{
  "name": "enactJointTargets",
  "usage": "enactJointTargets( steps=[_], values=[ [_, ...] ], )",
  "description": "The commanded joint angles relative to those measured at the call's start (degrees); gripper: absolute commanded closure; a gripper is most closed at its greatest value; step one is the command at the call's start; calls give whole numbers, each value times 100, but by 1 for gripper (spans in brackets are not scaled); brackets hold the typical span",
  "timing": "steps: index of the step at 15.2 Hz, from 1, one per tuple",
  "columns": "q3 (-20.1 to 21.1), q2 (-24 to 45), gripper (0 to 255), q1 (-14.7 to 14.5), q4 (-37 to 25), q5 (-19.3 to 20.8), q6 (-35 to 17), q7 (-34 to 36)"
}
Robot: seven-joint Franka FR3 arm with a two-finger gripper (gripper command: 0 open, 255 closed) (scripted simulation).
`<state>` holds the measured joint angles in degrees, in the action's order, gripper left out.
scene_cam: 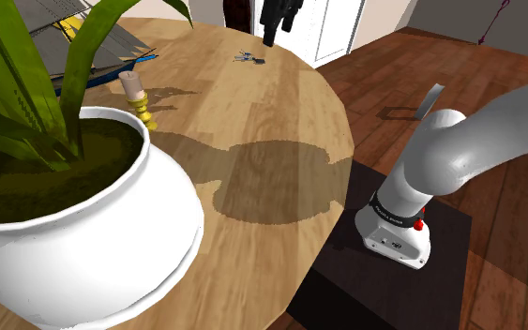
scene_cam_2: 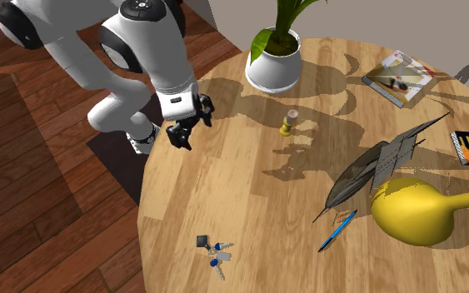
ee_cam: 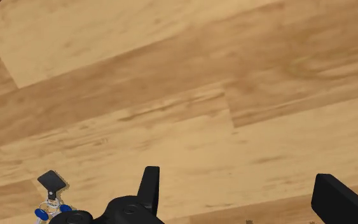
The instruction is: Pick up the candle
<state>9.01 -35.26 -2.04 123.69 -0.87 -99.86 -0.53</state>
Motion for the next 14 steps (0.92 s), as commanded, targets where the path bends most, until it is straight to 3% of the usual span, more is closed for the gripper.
enactJointTargets(
  steps=[1, 8, 14],
  values=[
    [175, 297, 0, -28, -212, -69, -20, 220],
    [833, 1609, 0, -106, -1284, -117, -47, 1065],
    [1348, 2911, 0, -237, -2507, 118, 90, 1841]
  ],
)
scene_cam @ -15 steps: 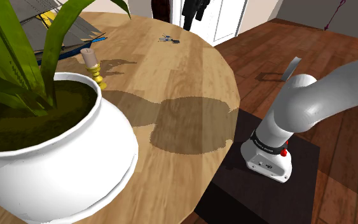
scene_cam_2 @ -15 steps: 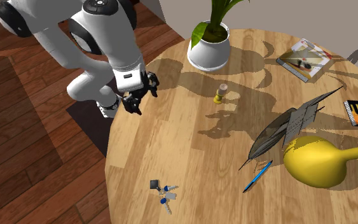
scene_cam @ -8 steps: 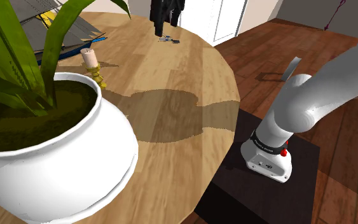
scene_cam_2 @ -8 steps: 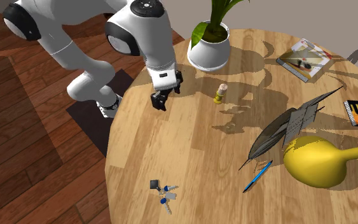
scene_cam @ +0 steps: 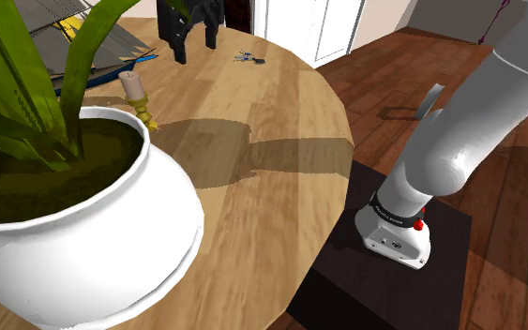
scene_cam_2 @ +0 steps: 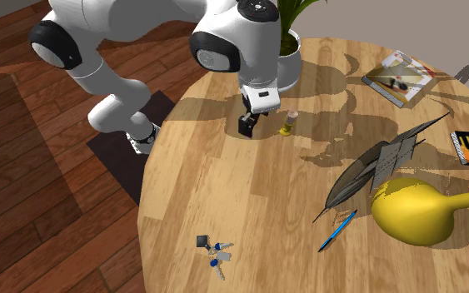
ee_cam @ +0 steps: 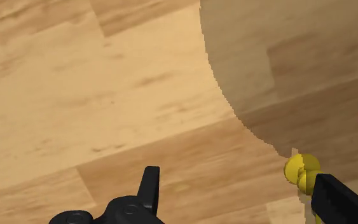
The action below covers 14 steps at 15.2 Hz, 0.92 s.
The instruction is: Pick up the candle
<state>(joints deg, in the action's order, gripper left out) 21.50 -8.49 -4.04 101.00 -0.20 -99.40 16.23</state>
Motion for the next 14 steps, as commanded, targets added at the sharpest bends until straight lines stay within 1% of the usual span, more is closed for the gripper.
enactJointTargets(
  steps=[1, 4, 6, 10, 14],
  values=[
    [174, 473, 0, -78, -476, 119, 87, 298],
    [371, 1226, 0, -252, -1267, 364, 265, 695],
    [469, 1766, 0, -423, -1874, 559, 432, 948],
    [560, 2928, 0, -915, -3333, 983, 910, 1369],
    [545, 2798, 0, -837, -2833, 920, 530, 1360]
  ],
)
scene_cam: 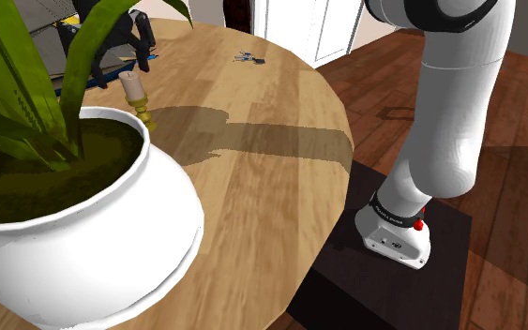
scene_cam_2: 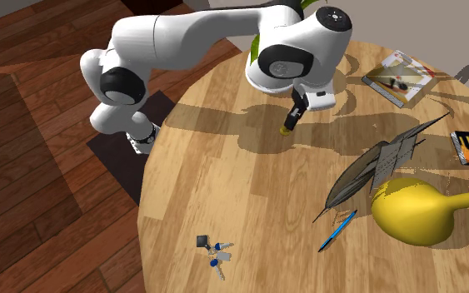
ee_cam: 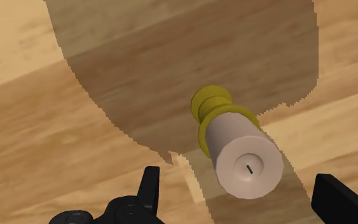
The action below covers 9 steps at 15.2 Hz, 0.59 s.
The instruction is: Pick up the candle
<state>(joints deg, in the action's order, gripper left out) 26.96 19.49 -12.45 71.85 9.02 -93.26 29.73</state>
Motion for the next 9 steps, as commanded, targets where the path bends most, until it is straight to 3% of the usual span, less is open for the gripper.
enactJointTargets(
  steps=[1, 5, 6, 9],
  values=[
    [-1, -25, 0, 22, 197, -12, -174, 8],
    [-5, -80, 0, 62, 475, -36, -401, 7],
    [-4, -99, 255, 70, 498, -44, -406, 2],
    [-4, -106, 255, 73, 505, -47, -407, 1]
  ],
)
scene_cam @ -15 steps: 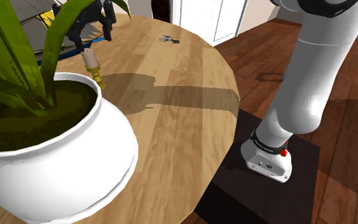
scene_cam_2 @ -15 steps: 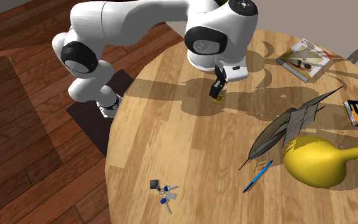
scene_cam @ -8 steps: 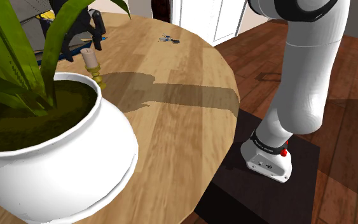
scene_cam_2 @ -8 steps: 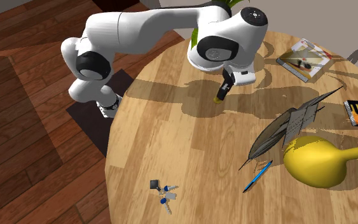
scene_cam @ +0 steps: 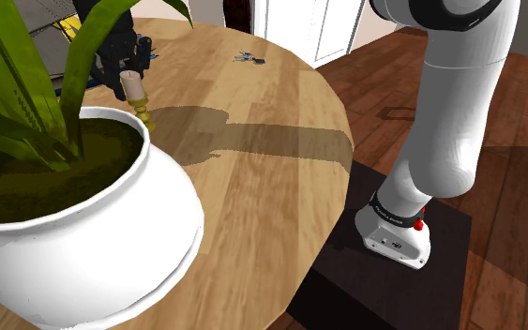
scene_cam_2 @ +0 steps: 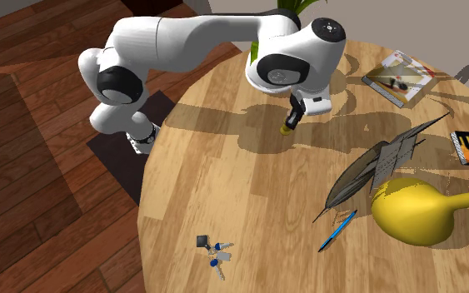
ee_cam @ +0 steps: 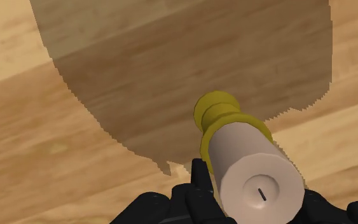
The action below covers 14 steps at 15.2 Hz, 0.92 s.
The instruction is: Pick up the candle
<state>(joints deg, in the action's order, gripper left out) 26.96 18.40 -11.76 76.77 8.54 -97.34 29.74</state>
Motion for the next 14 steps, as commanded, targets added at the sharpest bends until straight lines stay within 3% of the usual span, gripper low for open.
enactJointTargets(
  steps=[1, 6, 14],
  values=[
    [-3, 7, 255, 1, 5, 3, 5, 0],
    [-4, 29, 255, -7, -18, 12, 7, 5],
    [3, 254, 255, -162, -968, 113, 745, 16]
  ],
)
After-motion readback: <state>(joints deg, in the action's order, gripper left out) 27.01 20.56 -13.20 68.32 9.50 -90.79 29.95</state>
